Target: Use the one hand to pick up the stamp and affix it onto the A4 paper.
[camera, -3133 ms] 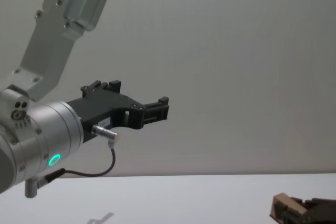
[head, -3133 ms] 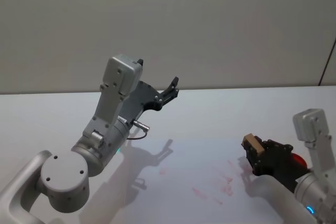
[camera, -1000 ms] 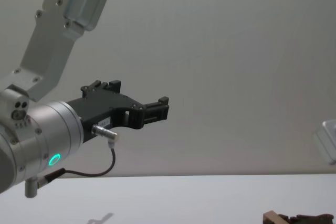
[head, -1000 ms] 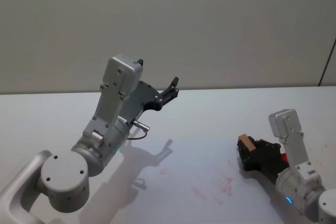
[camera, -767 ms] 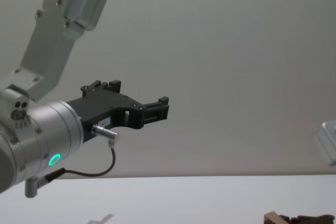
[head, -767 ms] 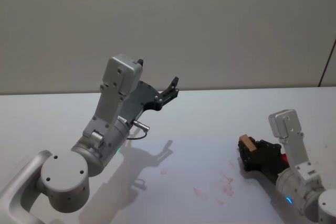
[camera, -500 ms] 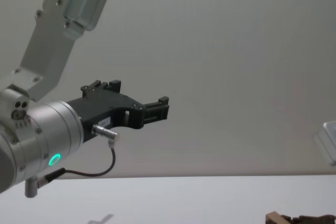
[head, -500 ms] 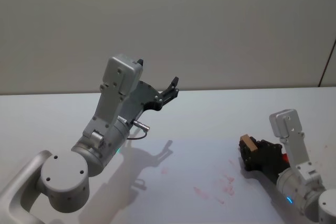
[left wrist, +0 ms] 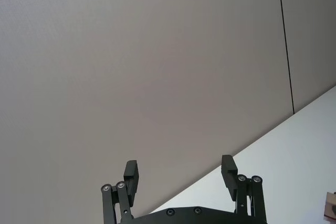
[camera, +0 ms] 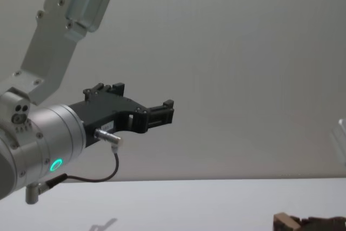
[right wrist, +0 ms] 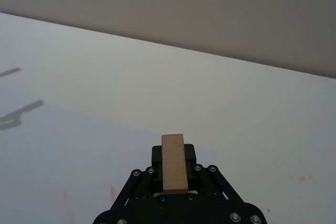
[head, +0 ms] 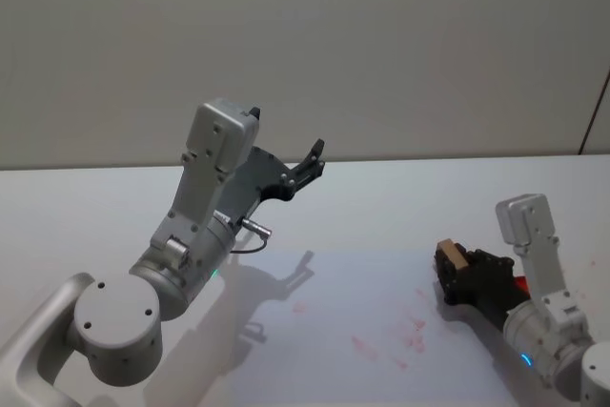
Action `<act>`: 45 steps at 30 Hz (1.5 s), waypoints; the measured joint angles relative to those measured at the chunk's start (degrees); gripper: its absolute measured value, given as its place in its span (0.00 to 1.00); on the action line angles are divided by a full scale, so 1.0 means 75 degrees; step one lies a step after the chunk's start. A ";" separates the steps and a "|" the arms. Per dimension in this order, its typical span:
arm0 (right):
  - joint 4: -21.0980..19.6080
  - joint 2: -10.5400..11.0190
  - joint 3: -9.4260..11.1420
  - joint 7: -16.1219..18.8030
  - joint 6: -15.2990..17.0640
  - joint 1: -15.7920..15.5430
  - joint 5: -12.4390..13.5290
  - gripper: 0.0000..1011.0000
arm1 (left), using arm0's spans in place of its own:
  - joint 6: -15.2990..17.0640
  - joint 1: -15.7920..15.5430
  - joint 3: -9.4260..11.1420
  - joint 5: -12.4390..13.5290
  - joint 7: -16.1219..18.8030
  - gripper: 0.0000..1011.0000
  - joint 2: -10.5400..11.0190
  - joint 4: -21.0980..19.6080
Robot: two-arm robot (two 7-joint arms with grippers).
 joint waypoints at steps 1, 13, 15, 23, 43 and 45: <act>-0.0012 -0.0001 0.0002 -0.0001 -0.0013 -0.0002 0.0021 0.22 | 0.0000 0.0000 0.0000 0.0000 0.0000 0.99 0.0000 0.0000; -0.0505 0.0027 0.0096 -0.0034 -0.0148 -0.0101 0.0455 0.22 | 0.0000 0.0000 0.0000 0.0000 0.0000 0.99 0.0000 0.0000; -0.0646 0.0060 0.0127 -0.0047 -0.0152 -0.0141 0.0554 0.22 | 0.0000 0.0000 0.0000 0.0000 0.0000 0.99 0.0000 0.0000; -0.1114 0.0243 0.0255 -0.0072 -0.0148 -0.0367 0.0826 0.22 | 0.0000 0.0000 0.0000 0.0000 0.0000 0.99 0.0000 0.0000; -0.2094 0.1166 0.0767 0.0120 -0.0074 -0.1282 0.1338 0.22 | 0.0001 0.0000 0.0000 0.0000 0.0000 0.99 0.0000 0.0000; -0.2144 0.1264 0.0826 0.0148 -0.0081 -0.1369 0.1364 0.22 | 0.0000 0.0000 0.0000 0.0000 0.0000 0.99 0.0000 0.0000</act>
